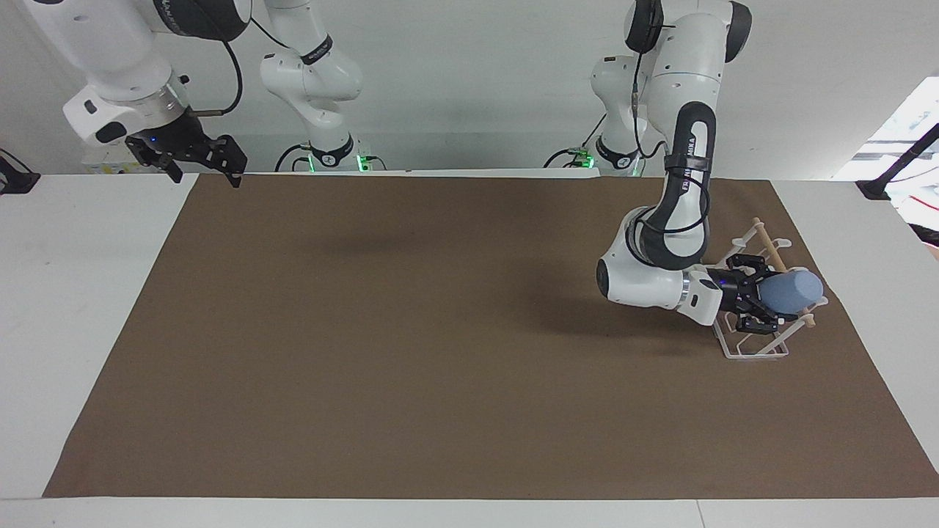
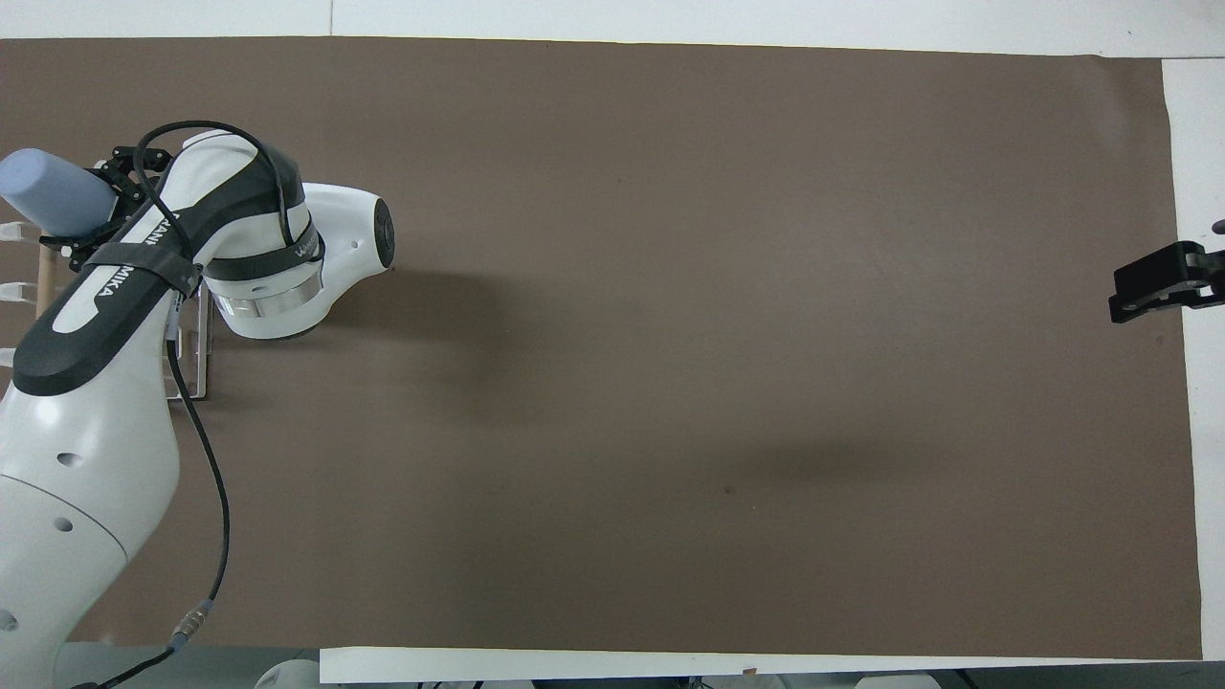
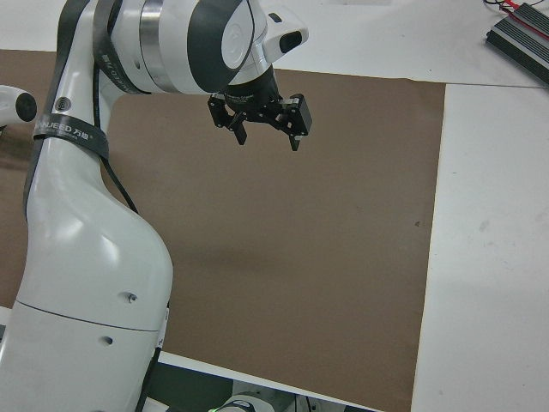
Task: Hang cup on cup holder
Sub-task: 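Hang the cup onto a rack peg with the left gripper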
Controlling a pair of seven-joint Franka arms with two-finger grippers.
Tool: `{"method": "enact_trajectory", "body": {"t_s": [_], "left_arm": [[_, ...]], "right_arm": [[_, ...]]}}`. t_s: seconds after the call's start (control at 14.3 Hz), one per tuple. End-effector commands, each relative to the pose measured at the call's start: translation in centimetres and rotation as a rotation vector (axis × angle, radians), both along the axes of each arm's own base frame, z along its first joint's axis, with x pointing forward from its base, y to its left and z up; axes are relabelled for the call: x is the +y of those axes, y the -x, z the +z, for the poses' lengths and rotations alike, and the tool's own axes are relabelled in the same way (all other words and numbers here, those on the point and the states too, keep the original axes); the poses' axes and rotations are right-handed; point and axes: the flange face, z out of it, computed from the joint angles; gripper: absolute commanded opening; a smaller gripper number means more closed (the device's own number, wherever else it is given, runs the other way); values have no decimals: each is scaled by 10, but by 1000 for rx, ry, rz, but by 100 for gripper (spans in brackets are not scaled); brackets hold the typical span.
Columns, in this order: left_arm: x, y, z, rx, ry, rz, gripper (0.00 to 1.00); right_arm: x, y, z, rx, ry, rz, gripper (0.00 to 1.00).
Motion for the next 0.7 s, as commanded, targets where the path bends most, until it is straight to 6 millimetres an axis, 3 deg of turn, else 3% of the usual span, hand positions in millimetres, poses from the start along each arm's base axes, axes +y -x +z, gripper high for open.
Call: {"method": "enact_trajectory", "body": {"t_s": [0.0, 0.07, 0.14, 0.21, 0.28, 0.42, 0.63], "left_arm": [[5, 10, -4, -7, -25, -1, 0], [7, 13, -9, -20, -20, -1, 1], [7, 12, -8, -25, -15, -1, 7], [6, 11, -7, -28, -14, -1, 33], [7, 11, -6, -31, -12, 2, 66], [7, 6, -2, -45, -4, 7, 100], [7, 3, 5, -59, 2, 14, 100]], "right_arm": [[1, 6, 0, -2, 3, 23, 99], [1, 6, 0, -2, 3, 23, 99], [1, 6, 0, -2, 3, 23, 99], [0, 6, 0, -2, 3, 21, 99], [0, 6, 0, -2, 3, 21, 99], [0, 6, 0, -2, 3, 21, 99], [0, 6, 0, -2, 3, 21, 99]]}}
